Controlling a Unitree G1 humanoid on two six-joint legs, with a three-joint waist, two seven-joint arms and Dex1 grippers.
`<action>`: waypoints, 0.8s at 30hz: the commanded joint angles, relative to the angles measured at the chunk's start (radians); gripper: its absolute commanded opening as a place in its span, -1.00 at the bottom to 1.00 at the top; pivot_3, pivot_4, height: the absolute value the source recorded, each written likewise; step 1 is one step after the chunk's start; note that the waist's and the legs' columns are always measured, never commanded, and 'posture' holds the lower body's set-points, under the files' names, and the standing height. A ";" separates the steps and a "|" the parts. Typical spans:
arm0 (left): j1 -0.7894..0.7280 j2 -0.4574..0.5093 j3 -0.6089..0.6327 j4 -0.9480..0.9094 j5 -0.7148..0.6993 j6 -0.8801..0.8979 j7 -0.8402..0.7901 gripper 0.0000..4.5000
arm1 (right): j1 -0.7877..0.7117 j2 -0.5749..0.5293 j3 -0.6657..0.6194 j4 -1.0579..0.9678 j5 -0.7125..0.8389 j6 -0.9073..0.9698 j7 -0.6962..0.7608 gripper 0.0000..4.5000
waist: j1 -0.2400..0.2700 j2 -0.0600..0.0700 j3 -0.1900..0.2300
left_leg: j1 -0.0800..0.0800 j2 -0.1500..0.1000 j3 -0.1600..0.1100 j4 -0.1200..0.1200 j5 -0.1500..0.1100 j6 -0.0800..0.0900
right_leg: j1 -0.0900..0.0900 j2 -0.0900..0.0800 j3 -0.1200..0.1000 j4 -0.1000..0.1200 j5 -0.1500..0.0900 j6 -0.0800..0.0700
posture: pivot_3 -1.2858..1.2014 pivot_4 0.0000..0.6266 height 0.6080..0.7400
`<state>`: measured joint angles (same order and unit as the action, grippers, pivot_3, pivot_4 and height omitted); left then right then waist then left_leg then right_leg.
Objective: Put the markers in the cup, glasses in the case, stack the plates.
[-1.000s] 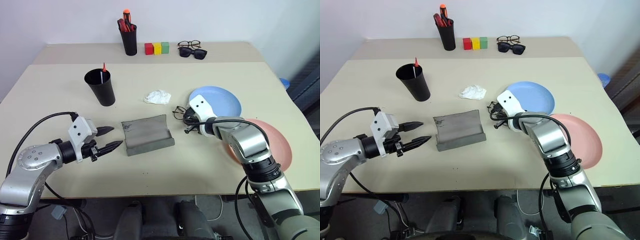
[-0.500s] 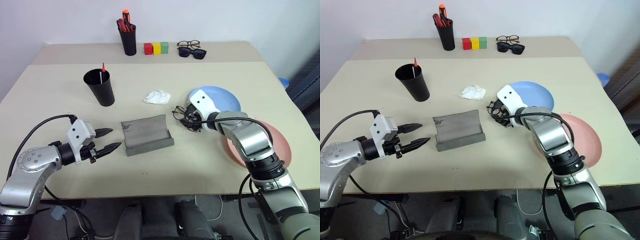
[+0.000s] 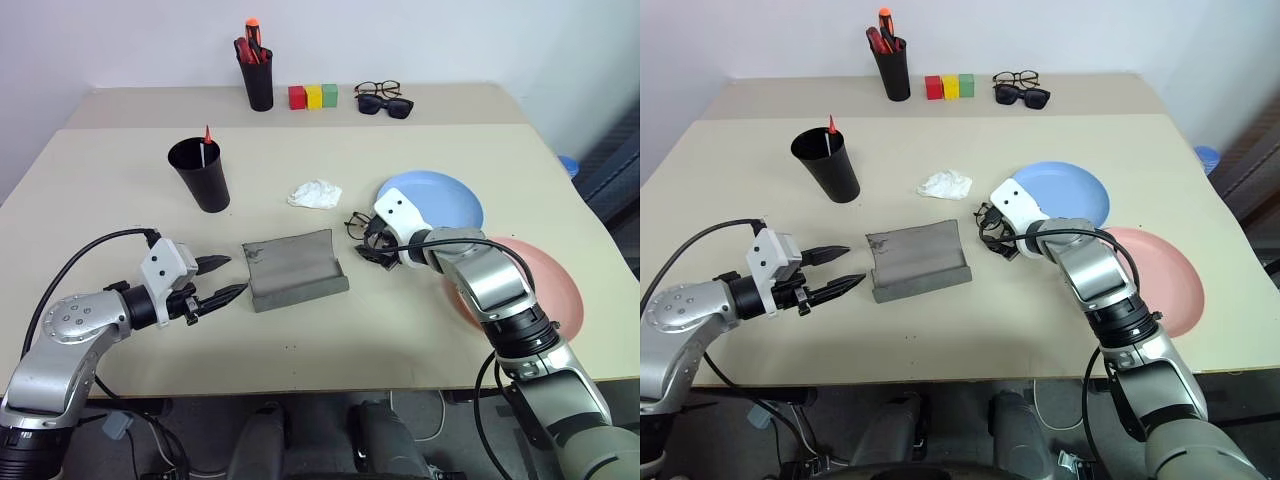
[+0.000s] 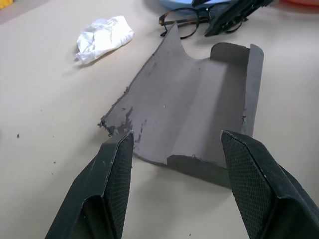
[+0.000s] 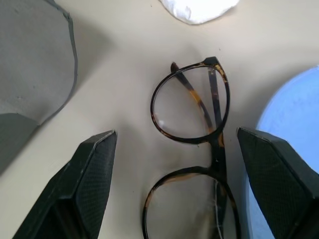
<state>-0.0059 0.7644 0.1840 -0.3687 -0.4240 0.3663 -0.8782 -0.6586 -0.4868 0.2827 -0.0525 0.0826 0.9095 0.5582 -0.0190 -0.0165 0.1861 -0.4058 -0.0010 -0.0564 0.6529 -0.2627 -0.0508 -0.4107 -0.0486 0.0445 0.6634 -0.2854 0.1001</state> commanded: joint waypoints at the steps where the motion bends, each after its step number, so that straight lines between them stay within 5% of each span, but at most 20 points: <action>1: -0.006 0.006 0.008 -0.038 -0.007 0.001 0.004 0.26 | -0.006 -0.014 0.000 -0.040 0.006 0.013 0.030 0.72 | 0.000 0.000 0.000 | 0.000 0.000 0.000 0.000 0.000 0.000 | 0.000 0.000 0.000 0.000 0.000 0.000 | 0.03 -0.52 1.00; 7: -0.010 0.008 0.006 -0.026 -0.005 -0.007 -0.001 0.26 | -0.015 -0.031 0.012 -0.067 -0.004 0.056 0.051 0.62 | 0.000 0.000 0.000 | 0.000 0.000 0.000 0.000 0.000 0.000 | 0.000 0.000 0.000 0.000 0.000 0.000 | 0.03 -0.52 1.00; 9: -0.011 0.008 0.005 -0.021 -0.003 -0.011 -0.002 0.26 | -0.018 -0.030 0.010 -0.066 -0.003 0.061 0.053 0.34 | 0.000 0.000 0.000 | 0.000 0.000 0.000 0.000 0.000 0.000 | 0.000 0.000 0.000 0.000 0.000 0.000 | 0.03 -0.52 1.00; 15: -0.013 0.003 -0.002 -0.013 0.006 -0.019 -0.001 0.26 | -0.033 -0.039 0.008 -0.046 -0.012 0.061 0.051 -0.99 | -0.002 0.000 0.000 | 0.001 0.000 0.000 0.000 0.000 0.000 | 0.001 0.000 0.000 0.000 0.000 0.000 | 0.03 -0.52 1.00; 24: -0.013 0.001 -0.012 -0.039 0.004 -0.002 0.020 0.26 | -0.039 -0.047 0.016 -0.050 -0.018 0.054 0.052 -0.99 | 0.003 0.000 0.000 | 0.002 0.000 0.000 0.000 0.000 0.000 | 0.002 0.000 0.000 0.000 0.000 0.000 | 0.03 -0.52 1.00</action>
<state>-0.0121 0.7644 0.1710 -0.3690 -0.4217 0.3658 -0.8641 -0.6934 -0.5209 0.2976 -0.1021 0.0809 0.9617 0.6120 -0.0160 -0.0166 0.1857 -0.4041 -0.0011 -0.0566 0.6525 -0.2627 -0.0508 -0.4088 -0.0489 0.0444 0.6629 -0.2854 0.1001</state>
